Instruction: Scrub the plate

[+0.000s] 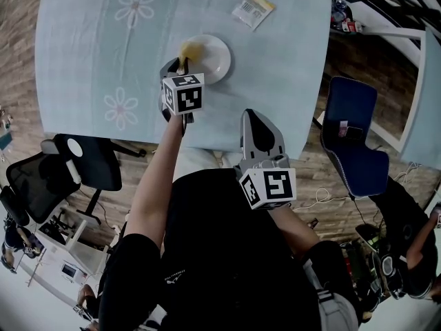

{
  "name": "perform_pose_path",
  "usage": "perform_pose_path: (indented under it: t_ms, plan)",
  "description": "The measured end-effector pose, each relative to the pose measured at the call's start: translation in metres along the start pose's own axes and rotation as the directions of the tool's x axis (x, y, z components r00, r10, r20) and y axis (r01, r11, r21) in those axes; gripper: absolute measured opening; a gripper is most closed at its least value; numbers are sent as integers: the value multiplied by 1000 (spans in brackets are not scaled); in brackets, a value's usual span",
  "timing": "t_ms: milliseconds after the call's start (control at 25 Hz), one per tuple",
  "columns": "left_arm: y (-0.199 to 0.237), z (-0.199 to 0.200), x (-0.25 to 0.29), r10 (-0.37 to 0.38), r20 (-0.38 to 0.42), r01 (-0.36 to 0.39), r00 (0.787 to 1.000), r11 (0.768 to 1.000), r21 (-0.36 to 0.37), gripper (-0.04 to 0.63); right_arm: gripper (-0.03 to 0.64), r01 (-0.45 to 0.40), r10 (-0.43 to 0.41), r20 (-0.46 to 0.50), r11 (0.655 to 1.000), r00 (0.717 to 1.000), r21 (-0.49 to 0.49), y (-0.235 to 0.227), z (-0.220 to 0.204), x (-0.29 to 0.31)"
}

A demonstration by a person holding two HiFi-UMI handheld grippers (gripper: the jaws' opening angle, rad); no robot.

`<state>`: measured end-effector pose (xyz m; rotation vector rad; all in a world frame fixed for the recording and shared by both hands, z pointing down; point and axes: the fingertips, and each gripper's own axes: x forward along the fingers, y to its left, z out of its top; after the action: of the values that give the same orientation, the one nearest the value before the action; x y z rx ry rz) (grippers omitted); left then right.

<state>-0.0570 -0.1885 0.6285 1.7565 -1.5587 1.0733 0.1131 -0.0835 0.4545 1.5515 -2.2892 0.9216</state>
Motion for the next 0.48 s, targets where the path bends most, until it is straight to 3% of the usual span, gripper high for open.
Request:
perform_pose_path:
  t_ms: [480]
  plan:
    - [21, -4, -8, 34, 6, -33, 999, 999, -23, 78, 9, -12, 12, -2, 1000, 1000, -11, 9, -3, 0]
